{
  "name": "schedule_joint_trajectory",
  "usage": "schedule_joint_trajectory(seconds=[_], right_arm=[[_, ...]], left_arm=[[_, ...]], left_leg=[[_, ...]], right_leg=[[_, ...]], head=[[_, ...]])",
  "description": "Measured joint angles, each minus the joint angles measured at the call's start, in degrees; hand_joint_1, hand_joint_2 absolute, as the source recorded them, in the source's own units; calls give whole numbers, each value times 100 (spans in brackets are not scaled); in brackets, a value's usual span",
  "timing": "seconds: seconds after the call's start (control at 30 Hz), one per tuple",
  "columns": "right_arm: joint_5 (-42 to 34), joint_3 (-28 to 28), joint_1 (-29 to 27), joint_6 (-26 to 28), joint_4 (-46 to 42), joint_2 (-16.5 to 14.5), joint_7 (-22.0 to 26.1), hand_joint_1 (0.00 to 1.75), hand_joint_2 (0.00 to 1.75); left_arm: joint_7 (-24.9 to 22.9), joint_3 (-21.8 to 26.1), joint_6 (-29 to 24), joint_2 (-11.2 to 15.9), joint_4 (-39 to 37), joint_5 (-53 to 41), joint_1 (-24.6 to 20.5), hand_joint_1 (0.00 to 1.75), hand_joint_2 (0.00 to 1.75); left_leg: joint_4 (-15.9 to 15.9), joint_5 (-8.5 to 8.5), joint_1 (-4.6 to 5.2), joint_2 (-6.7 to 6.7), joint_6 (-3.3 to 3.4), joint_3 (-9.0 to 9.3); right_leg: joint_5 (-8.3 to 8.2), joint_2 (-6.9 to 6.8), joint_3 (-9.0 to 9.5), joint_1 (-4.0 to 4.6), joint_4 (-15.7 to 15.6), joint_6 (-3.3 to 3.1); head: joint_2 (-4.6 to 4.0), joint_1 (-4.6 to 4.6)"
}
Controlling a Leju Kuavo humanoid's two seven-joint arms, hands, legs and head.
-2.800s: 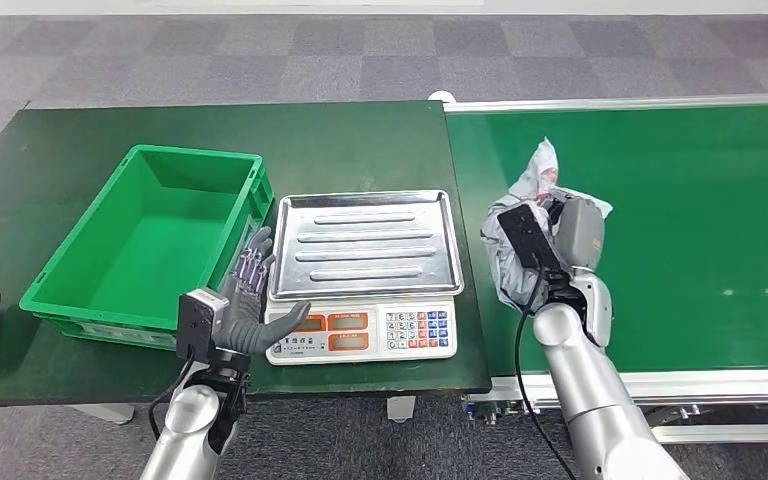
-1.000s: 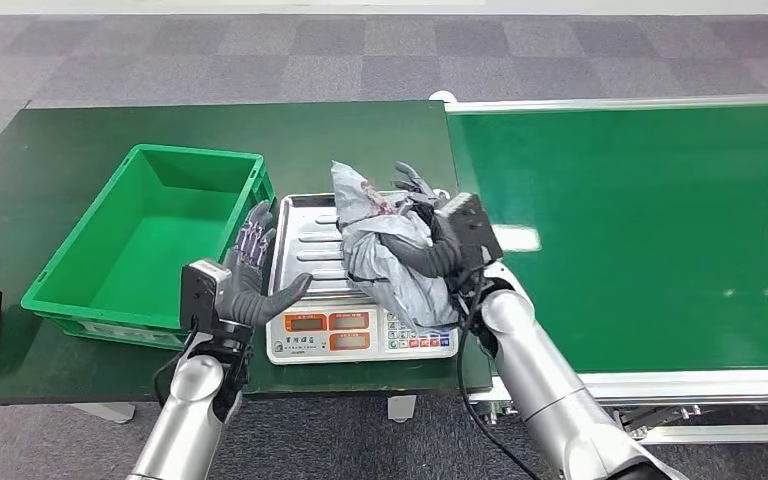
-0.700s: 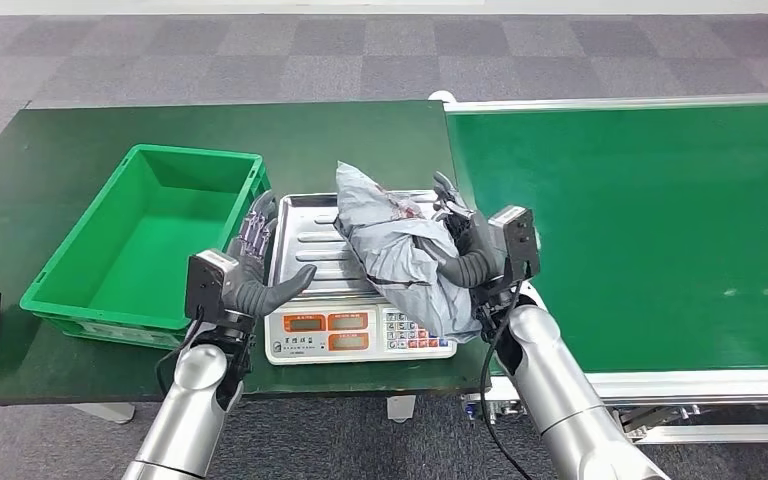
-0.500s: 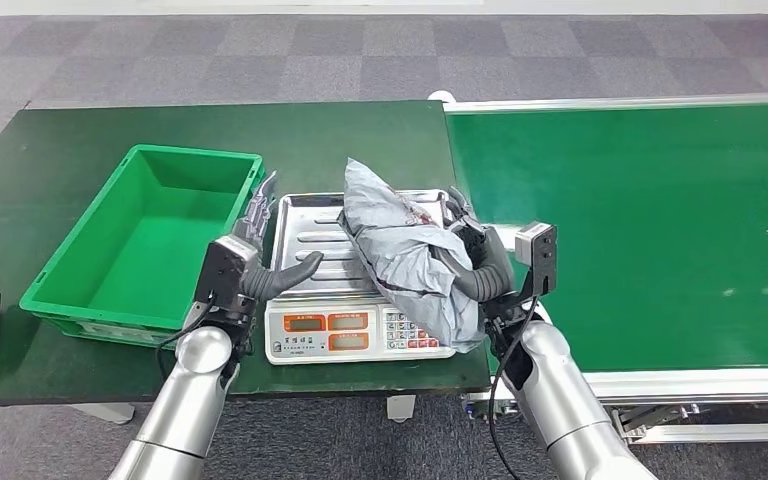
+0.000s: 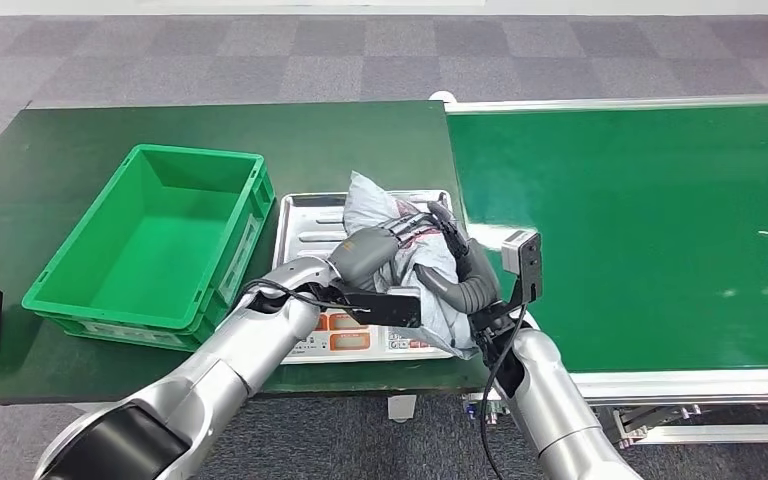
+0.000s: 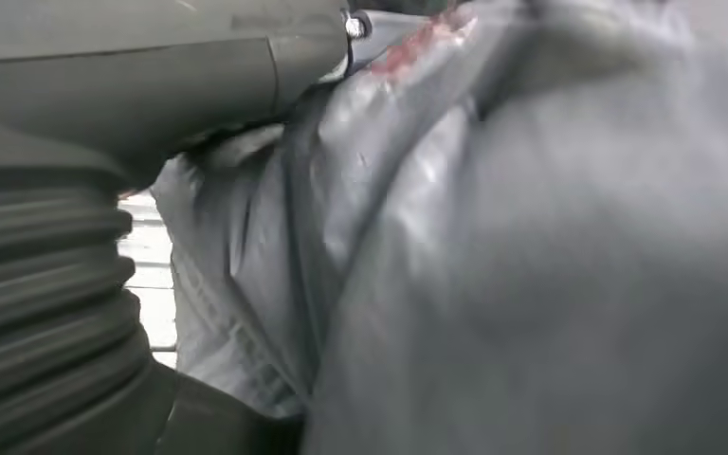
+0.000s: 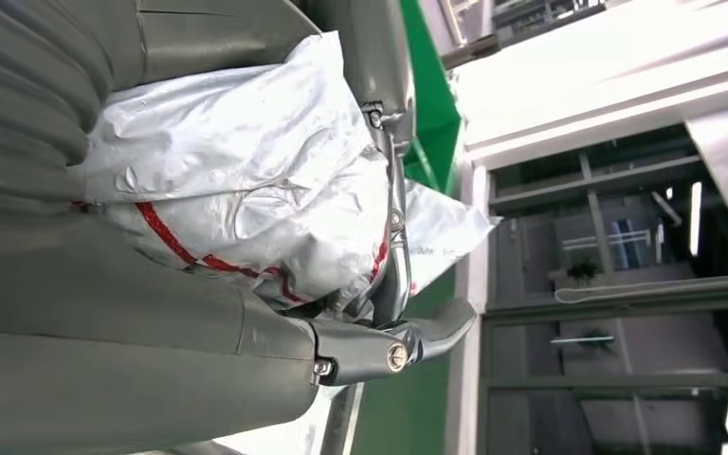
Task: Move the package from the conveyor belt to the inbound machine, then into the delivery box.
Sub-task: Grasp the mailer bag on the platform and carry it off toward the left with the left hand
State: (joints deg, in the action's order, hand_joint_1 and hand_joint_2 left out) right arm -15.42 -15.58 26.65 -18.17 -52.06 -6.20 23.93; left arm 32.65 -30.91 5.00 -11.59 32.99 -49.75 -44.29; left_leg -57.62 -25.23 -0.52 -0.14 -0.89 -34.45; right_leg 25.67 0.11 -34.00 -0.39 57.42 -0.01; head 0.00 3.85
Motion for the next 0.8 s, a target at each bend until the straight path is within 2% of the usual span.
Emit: schedule_joint_trajectory(seconds=[0.13, 0.27, 0.4, 0.5, 0.63, 0.8], right_arm=[[-7, 5, -83, 4, 8, 2, -43, 0, 175], [-62, 9, -211, 26, -13, 41, -94, 0, 175], [-122, 9, -340, 91, -161, 96, -95, 0, 175], [-144, 9, -392, 135, -258, 122, -90, 0, 175], [-220, 26, -483, 177, -408, 157, -3, 0, 175], [-275, 218, -702, 219, -785, 181, 115, 0, 175]], left_arm=[[64, -292, 311, -23, -486, -110, -279, 175, 175], [118, -563, 736, -27, -763, -211, -474, 175, 175], [88, -686, 580, -27, -852, -181, -561, 175, 175], [41, -728, 327, -20, -861, -155, -602, 175, 175], [-199, -769, -378, 33, -748, -330, -615, 175, 175], [-770, -827, -866, 302, -343, -740, -712, 175, 175]], left_leg=[[1, 1, 0, -4, 1, 0], [1, 2, 0, -15, 3, 3], [1, 5, 0, -21, 7, 3], [1, 7, 0, -23, 11, 3], [0, 10, 0, -22, 14, 2], [0, 10, 5, 7, 12, 3]], right_leg=[[1, -3, 4, 4, 0, 0], [2, -17, 14, 5, 0, 2], [2, -25, 18, 3, 0, 2], [2, -28, 18, 0, 0, 2], [2, -27, 15, -1, 0, 2], [-6, 1, -1, 0, 0, -1]], head=[[0, 0], [0, 0], [0, 0], [0, 0], [0, -1], [0, 0]])
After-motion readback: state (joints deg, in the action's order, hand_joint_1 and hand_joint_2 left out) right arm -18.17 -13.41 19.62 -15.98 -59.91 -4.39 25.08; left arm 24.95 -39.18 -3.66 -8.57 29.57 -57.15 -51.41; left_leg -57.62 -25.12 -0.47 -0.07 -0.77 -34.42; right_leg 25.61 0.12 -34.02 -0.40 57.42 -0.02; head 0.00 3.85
